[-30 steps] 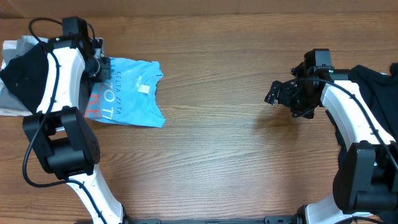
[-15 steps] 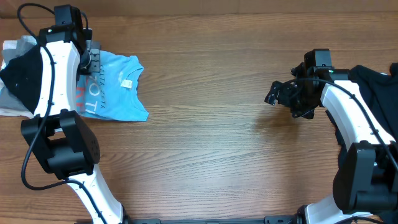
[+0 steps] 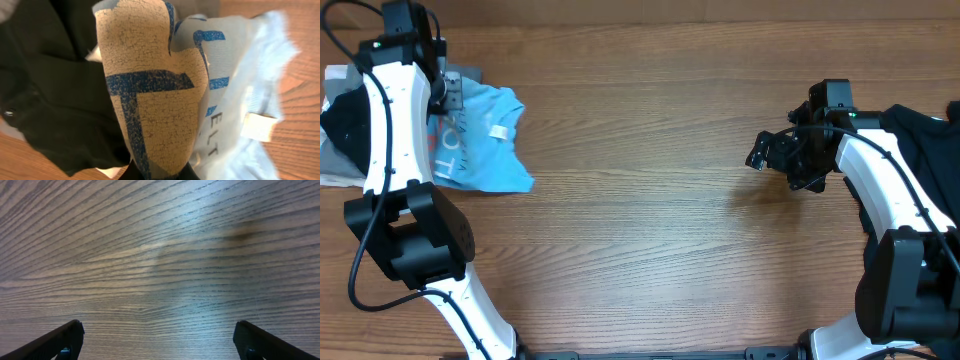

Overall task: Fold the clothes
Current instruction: 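Drag the folded shirt leftward onto the clothes stack with the left gripper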

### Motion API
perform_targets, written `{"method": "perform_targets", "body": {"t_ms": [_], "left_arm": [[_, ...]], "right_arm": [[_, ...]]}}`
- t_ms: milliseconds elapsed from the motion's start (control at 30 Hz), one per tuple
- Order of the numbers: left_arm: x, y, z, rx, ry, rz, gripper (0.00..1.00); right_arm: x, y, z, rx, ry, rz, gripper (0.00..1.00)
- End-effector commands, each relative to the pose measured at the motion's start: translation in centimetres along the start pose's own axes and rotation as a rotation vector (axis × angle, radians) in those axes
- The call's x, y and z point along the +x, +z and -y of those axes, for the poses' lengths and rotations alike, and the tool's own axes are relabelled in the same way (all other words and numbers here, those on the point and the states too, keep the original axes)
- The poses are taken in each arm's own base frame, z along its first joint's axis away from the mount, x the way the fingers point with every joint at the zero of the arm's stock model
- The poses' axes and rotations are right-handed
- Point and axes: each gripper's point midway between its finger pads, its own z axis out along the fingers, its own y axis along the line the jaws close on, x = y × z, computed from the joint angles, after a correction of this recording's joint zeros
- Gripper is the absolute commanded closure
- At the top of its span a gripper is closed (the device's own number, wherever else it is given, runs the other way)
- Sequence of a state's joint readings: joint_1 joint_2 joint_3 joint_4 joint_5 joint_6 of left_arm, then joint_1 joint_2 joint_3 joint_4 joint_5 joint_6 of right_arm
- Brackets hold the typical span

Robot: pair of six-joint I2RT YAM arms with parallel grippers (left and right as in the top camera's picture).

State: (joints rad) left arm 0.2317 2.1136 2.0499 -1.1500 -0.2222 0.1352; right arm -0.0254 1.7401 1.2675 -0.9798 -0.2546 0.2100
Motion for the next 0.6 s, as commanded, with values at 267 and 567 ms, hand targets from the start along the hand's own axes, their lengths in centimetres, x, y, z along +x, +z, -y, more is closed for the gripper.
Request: {"method": "perform_targets", "body": {"t_ms": [267, 567], "left_arm": [[-2.1, -4.2, -3.9, -0.051, -0.026, 0.081, 0.96], [-1.5, -4.0, -5.9, -0.070, -0.054, 0.068, 0.96]], "right_arm": [[-0.1, 0.1, -0.1, -0.002, 0.006, 0.002, 0.00], [-0.1, 0.1, -0.1, -0.002, 0.006, 0.001, 0.00]]}}
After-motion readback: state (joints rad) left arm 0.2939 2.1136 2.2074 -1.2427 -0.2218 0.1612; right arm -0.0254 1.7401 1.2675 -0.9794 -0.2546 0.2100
